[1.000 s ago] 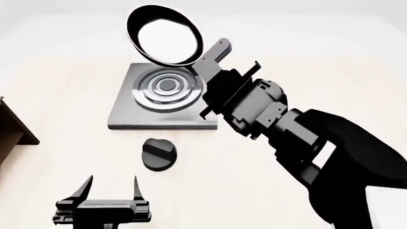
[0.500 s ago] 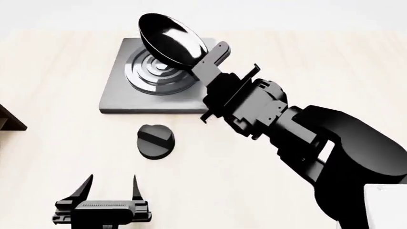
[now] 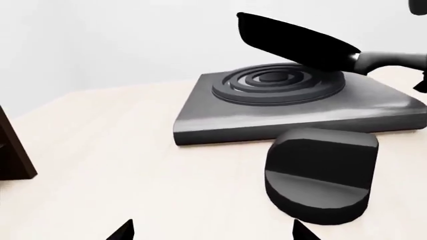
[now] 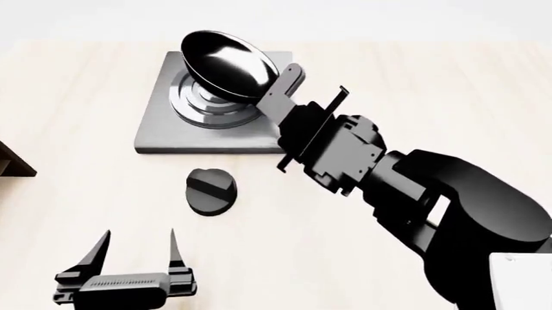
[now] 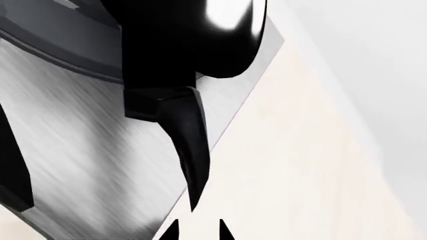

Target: Turn on the stove and put the frying pan on it.

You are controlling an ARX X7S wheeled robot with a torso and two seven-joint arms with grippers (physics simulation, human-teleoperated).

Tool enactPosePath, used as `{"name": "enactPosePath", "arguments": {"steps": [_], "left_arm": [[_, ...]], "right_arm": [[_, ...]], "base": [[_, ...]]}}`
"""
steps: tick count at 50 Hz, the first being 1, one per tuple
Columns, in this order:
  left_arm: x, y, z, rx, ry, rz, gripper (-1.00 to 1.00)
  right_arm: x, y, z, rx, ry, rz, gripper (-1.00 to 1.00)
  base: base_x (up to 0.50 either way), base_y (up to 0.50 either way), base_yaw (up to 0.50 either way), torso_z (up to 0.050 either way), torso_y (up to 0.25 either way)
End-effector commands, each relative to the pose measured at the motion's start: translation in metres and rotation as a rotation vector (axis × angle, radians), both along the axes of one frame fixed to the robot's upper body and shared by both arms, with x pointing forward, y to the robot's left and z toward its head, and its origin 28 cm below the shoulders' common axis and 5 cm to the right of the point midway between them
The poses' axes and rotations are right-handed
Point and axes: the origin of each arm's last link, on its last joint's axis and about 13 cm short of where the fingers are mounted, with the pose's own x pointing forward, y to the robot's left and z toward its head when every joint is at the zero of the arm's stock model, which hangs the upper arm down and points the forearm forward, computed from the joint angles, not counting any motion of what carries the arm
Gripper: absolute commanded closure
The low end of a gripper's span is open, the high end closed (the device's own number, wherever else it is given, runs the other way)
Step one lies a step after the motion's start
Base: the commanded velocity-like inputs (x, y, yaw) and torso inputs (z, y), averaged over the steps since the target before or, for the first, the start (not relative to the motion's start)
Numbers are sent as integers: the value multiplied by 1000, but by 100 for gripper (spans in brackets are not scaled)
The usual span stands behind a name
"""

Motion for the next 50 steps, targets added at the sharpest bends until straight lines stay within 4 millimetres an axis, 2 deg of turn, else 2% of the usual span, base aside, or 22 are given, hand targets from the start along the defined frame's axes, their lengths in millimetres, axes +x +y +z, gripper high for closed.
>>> {"name": "enactPosePath", "arguments": {"steps": [1,9,26,42,43,50], "left_arm": [[0,1,1,-4,-19,-11,-100],[0,1,1,-4,-18,-14,-100],[-1,2,-1,-9,-16,-17,-100],[-1,3,-2,-11,-9,-20,-100],[-1,3,-2,-12,-9,-20,-100],[-2,3,-3,-14,-8,-18,-100]], "right_arm": [[-1,10,2,-37,-44,27,100],[-3,13,5,-56,-61,48,100],[-5,12,-4,-189,-128,33,100],[-9,14,-12,-237,-145,40,100],[-9,14,-12,-239,-142,43,-100],[-10,14,-16,-240,-131,51,-100]], "base": [[0,0,0,0,0],[0,0,0,0,0],[-1,0,0,0,0],[-1,0,0,0,0],[0,0,0,0,0],[0,0,0,0,0]]}}
